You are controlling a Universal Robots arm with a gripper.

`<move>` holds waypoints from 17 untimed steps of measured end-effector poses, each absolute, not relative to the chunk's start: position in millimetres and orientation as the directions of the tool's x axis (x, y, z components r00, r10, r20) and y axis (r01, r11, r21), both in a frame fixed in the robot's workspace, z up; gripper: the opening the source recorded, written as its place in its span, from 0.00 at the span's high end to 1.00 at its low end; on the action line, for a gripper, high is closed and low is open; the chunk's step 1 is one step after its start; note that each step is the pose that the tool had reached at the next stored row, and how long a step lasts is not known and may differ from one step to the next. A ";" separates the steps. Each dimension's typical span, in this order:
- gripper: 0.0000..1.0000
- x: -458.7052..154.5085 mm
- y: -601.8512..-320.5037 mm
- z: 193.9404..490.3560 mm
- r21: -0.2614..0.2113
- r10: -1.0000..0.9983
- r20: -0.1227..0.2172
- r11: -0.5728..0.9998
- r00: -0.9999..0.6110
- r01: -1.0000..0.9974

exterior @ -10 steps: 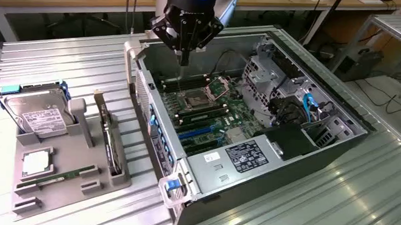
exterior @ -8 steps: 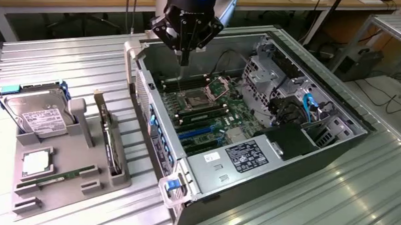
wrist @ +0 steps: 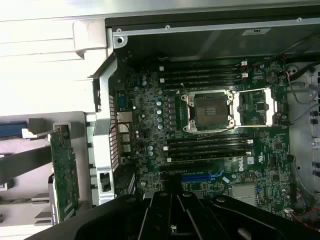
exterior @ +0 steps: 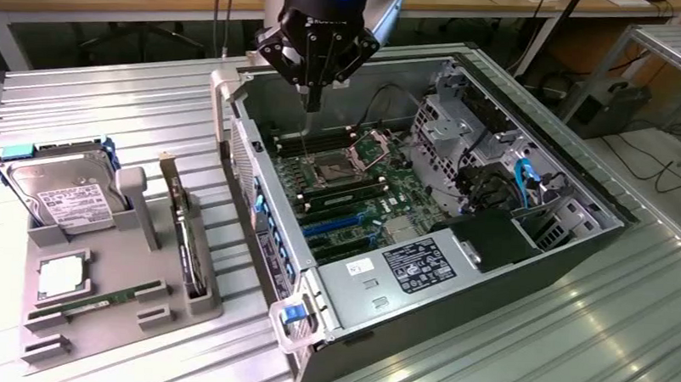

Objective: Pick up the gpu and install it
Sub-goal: 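Reach for the gpu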

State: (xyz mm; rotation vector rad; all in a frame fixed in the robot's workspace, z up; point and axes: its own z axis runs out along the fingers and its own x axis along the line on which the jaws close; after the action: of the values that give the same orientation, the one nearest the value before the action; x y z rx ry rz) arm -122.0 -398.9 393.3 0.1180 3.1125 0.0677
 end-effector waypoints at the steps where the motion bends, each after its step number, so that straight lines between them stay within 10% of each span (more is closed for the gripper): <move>1: 0.89 -122.0 -398.9 393.3 0.044 0.076 -0.024 0.996 -0.997 0.075; 17: 0.89 -179.2 -420.0 392.4 0.044 0.076 -0.024 0.996 -0.997 0.075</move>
State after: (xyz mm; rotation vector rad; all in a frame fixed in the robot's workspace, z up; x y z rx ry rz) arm -179.2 -420.0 392.4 0.1178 3.1125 0.0676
